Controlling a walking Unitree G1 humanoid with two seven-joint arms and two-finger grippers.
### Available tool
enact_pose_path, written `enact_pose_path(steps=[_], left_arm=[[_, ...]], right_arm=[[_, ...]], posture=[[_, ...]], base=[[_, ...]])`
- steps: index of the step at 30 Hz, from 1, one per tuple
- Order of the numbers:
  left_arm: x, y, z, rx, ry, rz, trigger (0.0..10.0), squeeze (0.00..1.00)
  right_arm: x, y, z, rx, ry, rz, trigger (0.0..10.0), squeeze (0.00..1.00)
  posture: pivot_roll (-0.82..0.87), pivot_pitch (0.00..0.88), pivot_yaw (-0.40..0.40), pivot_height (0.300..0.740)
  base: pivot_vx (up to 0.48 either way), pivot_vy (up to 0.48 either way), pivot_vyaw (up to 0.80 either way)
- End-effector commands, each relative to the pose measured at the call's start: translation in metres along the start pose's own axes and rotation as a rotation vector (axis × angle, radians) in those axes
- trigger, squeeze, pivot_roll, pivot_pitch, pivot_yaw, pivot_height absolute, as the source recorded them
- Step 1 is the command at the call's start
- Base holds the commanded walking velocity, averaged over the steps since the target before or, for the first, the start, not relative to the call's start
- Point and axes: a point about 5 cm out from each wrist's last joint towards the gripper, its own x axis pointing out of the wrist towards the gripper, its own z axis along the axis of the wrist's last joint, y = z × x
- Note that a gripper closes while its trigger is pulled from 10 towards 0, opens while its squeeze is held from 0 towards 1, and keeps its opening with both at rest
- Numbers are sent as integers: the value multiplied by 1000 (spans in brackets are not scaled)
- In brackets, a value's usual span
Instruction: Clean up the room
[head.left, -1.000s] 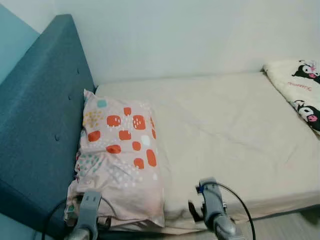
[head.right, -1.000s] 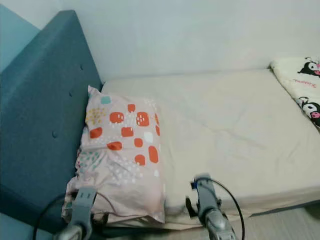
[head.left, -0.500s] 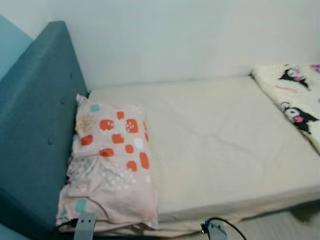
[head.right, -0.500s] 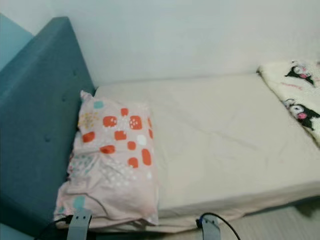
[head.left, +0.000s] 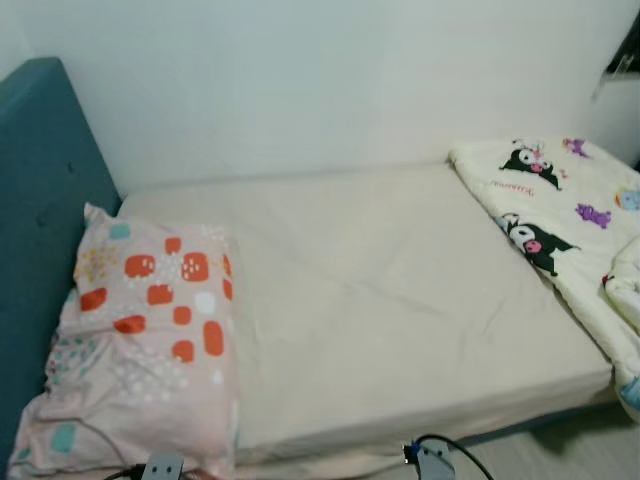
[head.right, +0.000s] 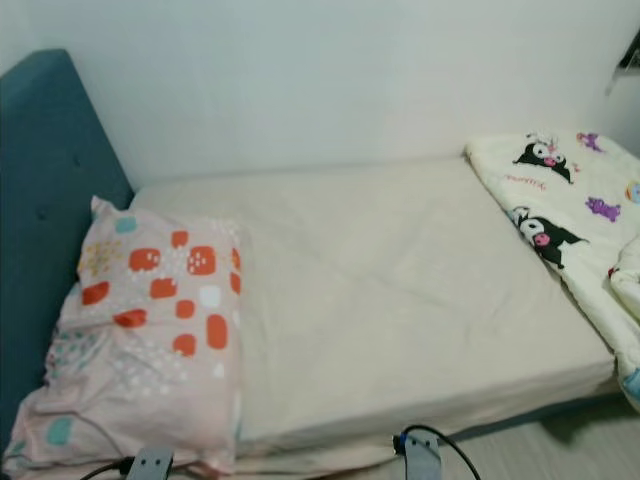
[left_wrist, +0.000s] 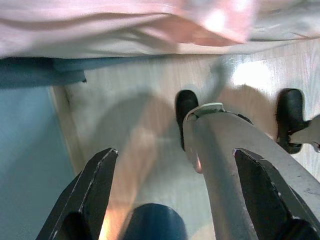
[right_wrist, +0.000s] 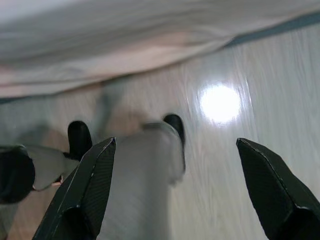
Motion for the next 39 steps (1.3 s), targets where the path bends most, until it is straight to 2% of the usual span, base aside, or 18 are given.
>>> enact_pose_path(steps=[1,3,7,10,19,24,30,35,37,39], left_arm=[[-1,-1,-6,-6,24,-1,10000,0],[0,-1,-3,-12,16,-3,10000,0],[1,-2,3,-9,5,-9,10000,0],[2,-4,6,-2,-3,-18,10000,0],[3,-14,13,-16,-24,-40,10000,0],[3,-17,14,-17,-26,-47,10000,0],[4,-19,16,-16,-27,-54,10000,0],[4,-24,19,-16,-35,-64,10000,0],[4,-24,19,-15,-36,-66,10000,0],[4,-24,19,-15,-35,-66,10000,0]], right_arm=[[1,0,8,-8,-31,3,10000,0],[3,3,21,-52,-67,20,10000,0],[5,3,36,-52,-105,27,10000,0],[5,6,47,-19,-134,51,10000,0],[5,12,41,7,-119,109,10000,0],[5,10,39,32,-122,87,10000,0],[5,9,39,44,-124,77,10000,0],[5,7,41,14,-132,76,10000,0],[5,6,45,-37,-153,62,10000,0],[5,5,46,-47,-161,53,10000,0]], posture=[[-108,112,-9,740],[-114,109,-8,740],[-118,103,-11,740],[-121,98,-12,740],[-120,103,-13,740],[-131,105,-10,740],[-136,106,-8,740],[-134,107,-8,740],[-134,107,-10,740],[-134,107,-9,740]], base=[[0,-480,0],[0,-480,0],[0,-480,0],[0,-480,0],[0,-480,89],[0,-480,800],[0,-480,0],[0,-480,0],[0,-480,688],[0,-480,800]])
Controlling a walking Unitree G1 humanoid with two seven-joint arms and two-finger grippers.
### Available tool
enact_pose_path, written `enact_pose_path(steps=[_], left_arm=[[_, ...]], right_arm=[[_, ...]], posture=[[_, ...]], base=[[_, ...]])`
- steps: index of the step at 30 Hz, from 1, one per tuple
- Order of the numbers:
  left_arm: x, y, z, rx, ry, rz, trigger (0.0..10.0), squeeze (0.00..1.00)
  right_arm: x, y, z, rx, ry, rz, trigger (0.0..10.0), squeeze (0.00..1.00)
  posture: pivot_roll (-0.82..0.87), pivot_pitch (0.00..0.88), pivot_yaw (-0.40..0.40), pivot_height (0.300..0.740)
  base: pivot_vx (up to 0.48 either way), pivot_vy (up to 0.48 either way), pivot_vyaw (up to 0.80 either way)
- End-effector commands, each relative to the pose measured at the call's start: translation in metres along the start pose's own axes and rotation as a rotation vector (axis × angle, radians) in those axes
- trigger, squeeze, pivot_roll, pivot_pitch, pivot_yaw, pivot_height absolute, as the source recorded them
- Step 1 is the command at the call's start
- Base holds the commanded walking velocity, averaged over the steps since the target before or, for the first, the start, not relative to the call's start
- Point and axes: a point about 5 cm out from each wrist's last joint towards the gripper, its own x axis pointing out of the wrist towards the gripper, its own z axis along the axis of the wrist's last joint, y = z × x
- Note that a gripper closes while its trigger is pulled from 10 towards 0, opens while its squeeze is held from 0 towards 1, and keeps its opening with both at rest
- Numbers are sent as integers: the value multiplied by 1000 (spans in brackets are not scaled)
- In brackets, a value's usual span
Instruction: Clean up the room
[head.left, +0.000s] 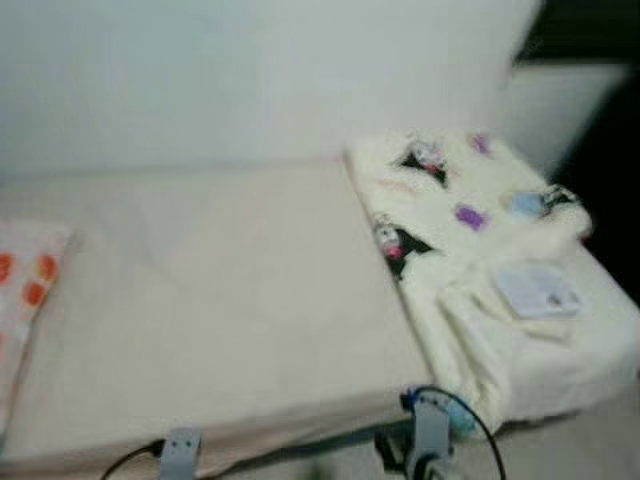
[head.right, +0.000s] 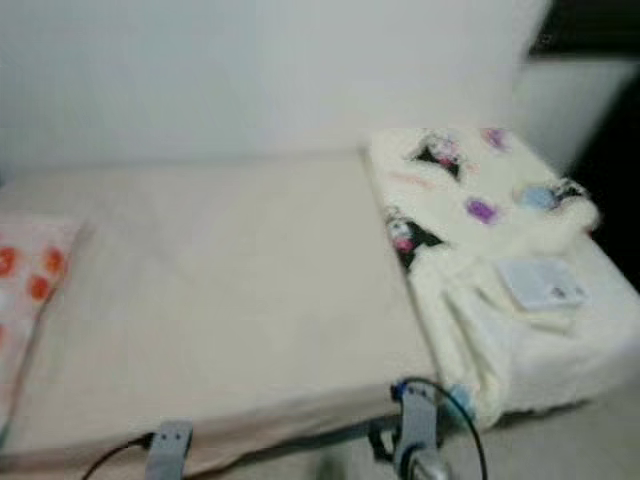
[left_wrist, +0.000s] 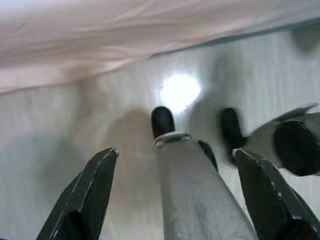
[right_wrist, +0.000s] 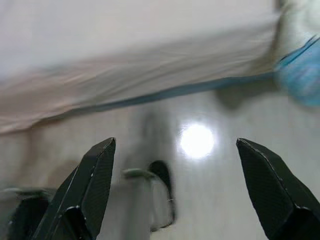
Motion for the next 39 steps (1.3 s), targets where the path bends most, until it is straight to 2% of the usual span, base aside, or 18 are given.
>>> enact_pose_path(steps=[1,5,10,20,29,39], left_arm=[[-3,3,-15,0,49,8,10000,0],[-4,4,-18,1,57,8,10000,0],[-4,6,-22,7,66,9,10000,0],[-5,10,-21,16,68,11,10000,0],[-5,10,-24,19,75,6,10000,0],[-6,7,-27,24,83,6,10000,0]], right_arm=[[0,-1,2,-18,-13,-11,10000,0],[1,-6,10,2,-44,-56,10000,0],[2,-12,27,39,-118,-118,10000,0],[5,-7,40,23,-150,-117,10000,0],[5,-7,40,27,-160,-116,10000,0],[5,-7,50,88,-208,-103,10000,0]], posture=[[-132,109,-9,740],[-134,109,-7,740],[-135,113,-4,740],[-134,117,-8,740],[-138,119,-8,740],[-138,122,-8,740]], base=[[0,-480,800],[0,-480,800],[0,-480,0],[0,-480,0],[0,-480,-756],[0,-480,0]])
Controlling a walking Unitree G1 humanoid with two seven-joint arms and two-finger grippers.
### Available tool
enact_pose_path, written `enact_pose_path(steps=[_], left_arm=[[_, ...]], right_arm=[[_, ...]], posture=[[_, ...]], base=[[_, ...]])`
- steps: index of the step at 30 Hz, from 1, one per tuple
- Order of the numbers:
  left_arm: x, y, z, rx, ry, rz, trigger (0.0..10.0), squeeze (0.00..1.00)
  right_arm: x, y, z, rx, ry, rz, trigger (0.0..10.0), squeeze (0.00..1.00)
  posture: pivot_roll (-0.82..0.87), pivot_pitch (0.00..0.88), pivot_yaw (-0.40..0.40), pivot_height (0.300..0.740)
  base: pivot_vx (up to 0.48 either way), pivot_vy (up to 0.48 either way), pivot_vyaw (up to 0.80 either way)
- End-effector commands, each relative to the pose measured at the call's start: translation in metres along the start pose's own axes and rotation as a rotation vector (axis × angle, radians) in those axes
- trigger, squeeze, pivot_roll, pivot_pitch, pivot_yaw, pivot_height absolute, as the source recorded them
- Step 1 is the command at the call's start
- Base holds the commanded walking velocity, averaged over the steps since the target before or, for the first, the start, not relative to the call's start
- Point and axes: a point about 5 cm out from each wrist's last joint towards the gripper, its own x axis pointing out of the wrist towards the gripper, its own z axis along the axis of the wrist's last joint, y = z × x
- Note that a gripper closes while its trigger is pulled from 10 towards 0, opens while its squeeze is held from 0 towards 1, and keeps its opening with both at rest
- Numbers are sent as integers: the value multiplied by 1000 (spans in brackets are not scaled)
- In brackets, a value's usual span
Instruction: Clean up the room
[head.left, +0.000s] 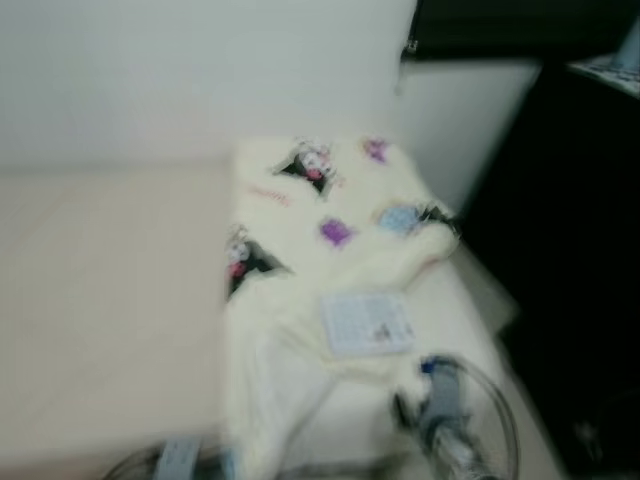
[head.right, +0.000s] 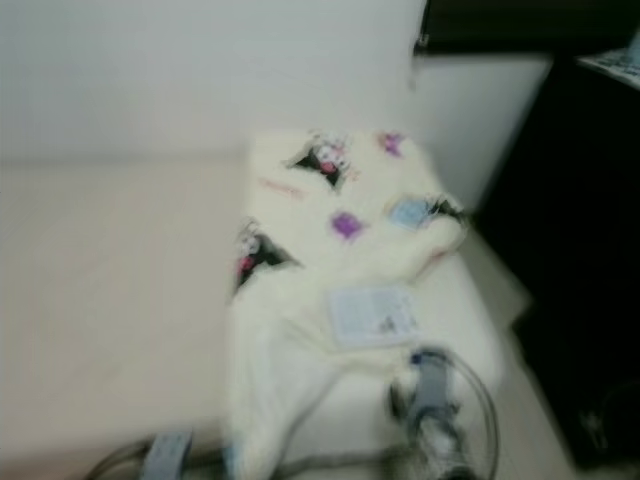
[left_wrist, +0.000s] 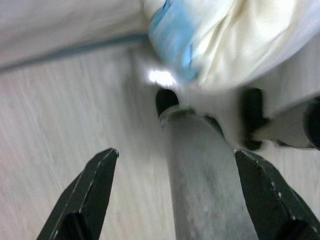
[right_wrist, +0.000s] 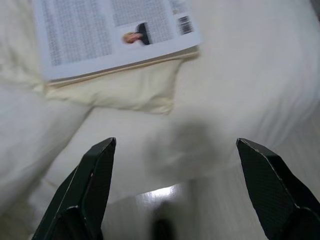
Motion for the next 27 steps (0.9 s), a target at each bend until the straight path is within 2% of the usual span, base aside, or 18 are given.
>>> enact_pose_path(steps=[1,7,18,20,24,27], left_arm=[[-1,0,-6,2,22,2,10000,0],[0,-2,-5,2,22,-1,10000,0],[1,-6,-2,2,17,-1,10000,0],[0,-4,-3,36,24,1,10000,0],[0,-1,-5,11,26,22,10000,0],[-1,1,-6,9,24,41,10000,0]], right_arm=[[0,-7,1,29,-13,-14,10000,0],[3,-3,16,46,-65,12,10000,0],[4,1,16,44,-64,38,10000,0],[4,3,16,44,-62,48,10000,0],[4,4,16,45,-64,57,10000,0],[4,6,17,44,-67,64,10000,0]], posture=[[-140,122,-7,740],[-143,123,-7,740],[-143,126,-7,740],[-143,128,-8,740],[-141,131,-9,740],[-143,131,-10,740]], base=[[0,-480,0],[0,-480,0],[0,0,0],[0,-480,0],[0,-480,0],[0,0,0]])
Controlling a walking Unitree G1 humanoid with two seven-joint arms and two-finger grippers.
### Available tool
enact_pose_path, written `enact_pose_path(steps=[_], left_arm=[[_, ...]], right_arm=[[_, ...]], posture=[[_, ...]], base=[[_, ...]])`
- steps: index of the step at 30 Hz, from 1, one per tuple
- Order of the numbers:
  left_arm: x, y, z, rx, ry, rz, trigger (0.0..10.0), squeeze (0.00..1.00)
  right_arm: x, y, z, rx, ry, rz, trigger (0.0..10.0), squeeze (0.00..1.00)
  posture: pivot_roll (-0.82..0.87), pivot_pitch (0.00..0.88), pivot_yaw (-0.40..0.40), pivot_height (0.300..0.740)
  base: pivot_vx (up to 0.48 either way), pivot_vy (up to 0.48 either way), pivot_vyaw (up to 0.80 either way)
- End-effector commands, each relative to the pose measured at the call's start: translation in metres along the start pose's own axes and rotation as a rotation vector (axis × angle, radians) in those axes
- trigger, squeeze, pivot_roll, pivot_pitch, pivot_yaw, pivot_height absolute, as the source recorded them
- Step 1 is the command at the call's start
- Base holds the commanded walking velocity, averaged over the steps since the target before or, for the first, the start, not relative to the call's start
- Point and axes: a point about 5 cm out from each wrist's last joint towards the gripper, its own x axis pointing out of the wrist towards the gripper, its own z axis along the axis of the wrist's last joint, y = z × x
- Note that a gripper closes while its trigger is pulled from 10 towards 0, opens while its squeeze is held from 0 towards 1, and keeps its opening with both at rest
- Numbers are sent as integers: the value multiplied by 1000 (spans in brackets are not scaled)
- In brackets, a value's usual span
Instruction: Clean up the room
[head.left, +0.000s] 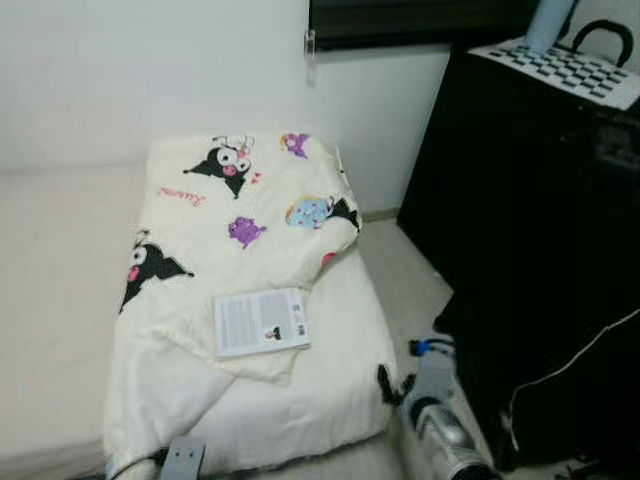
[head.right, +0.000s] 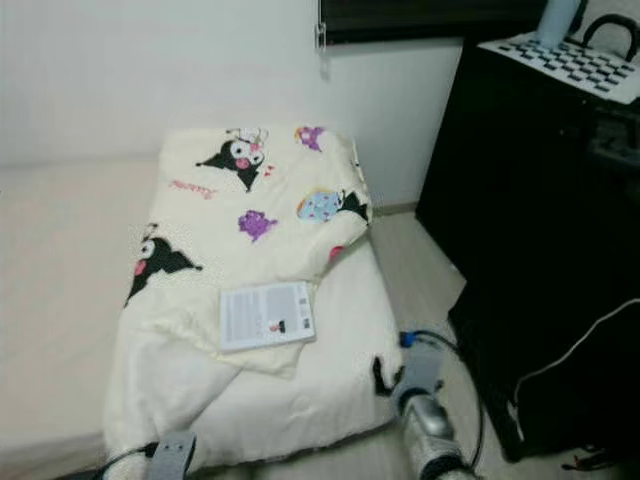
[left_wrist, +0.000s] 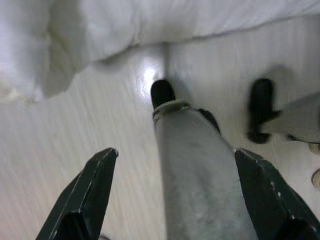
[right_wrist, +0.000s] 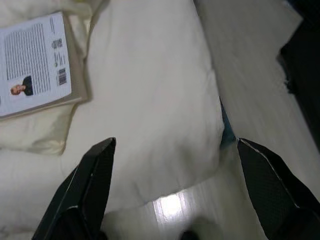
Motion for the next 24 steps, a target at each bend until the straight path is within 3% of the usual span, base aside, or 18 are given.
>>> enact_pose_path(steps=[1,7,11,17,24], left_arm=[[-1,1,-9,-1,31,9,10000,0],[-1,1,-9,5,30,4,10000,0],[-1,-1,-9,1,26,-1,10000,0],[0,-4,-5,2,20,-4,10000,0],[-1,4,-3,5,18,2,10000,0]], right_arm=[[-2,-5,-4,-6,15,-5,10000,0],[-2,12,-3,-55,0,157,10000,0],[0,19,0,-50,-16,195,10000,0],[1,23,5,-31,-32,214,10000,0],[2,20,8,-30,-44,204,10000,0]], posture=[[-142,130,-10,740],[-144,120,-10,740],[-144,121,-7,740],[-143,116,-4,740],[-142,115,-3,740]], base=[[0,0,0],[0,0,481],[0,0,800],[0,0,800],[0,0,800]])
